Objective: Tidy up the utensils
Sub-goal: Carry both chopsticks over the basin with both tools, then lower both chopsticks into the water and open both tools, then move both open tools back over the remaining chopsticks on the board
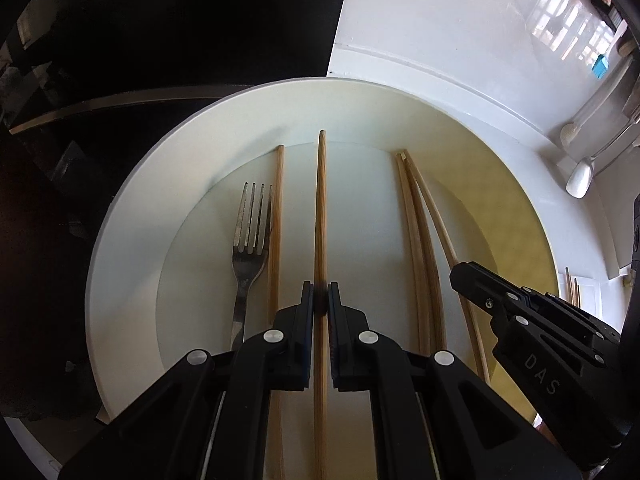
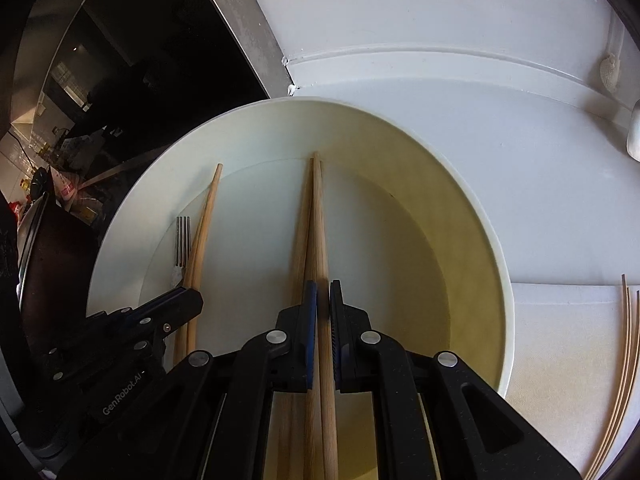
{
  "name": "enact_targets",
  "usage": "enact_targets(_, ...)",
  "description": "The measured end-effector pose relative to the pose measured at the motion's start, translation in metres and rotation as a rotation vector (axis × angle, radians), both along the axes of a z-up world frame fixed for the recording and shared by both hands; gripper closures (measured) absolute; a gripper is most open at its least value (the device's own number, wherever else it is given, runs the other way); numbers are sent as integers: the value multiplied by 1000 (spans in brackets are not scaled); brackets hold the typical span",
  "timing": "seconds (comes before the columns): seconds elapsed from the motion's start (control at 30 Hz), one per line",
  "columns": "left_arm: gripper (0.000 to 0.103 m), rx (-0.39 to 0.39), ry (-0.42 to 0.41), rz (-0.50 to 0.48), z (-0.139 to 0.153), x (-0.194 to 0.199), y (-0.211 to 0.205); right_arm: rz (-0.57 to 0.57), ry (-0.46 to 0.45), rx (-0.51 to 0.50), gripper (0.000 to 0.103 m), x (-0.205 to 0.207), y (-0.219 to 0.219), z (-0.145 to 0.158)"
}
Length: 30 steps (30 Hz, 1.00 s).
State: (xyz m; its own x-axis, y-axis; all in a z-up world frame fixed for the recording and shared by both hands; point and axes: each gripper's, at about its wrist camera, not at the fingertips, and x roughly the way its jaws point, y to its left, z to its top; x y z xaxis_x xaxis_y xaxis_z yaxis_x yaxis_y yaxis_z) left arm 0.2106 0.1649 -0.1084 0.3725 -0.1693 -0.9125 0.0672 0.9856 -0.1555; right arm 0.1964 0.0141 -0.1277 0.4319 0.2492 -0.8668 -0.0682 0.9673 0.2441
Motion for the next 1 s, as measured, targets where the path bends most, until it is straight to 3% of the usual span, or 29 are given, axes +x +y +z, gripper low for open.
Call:
enact_targets(0.2, 95, 17, 44, 7, -13, 9, -1, 9, 22, 2, 96, 7, 1, -6)
enact_targets(0.5, 92, 30, 47, 5, -12, 8, -6, 18, 27, -3, 96, 11, 2, -8)
enact_targets(0.57, 76, 34, 50, 10, -11, 7, -4, 20, 23, -13, 94, 11, 3, -7)
enact_targets(0.63, 69, 0, 56, 10, -10, 5, -1, 19, 12, -20, 84, 8, 2, -3)
enact_targets(0.73, 61, -17, 51, 6, -3, -3, 0, 26, -17, -34, 81, 1, 0, 6)
enact_targets(0.83, 32, 19, 6, 19, 9, -12, 1, 28, -56, -42, 75, -7, -2, 17)
enact_targets(1.0, 25, 21, -46, 34, 32, -20, 10, 27, -110, -13, 66, -22, -8, 34)
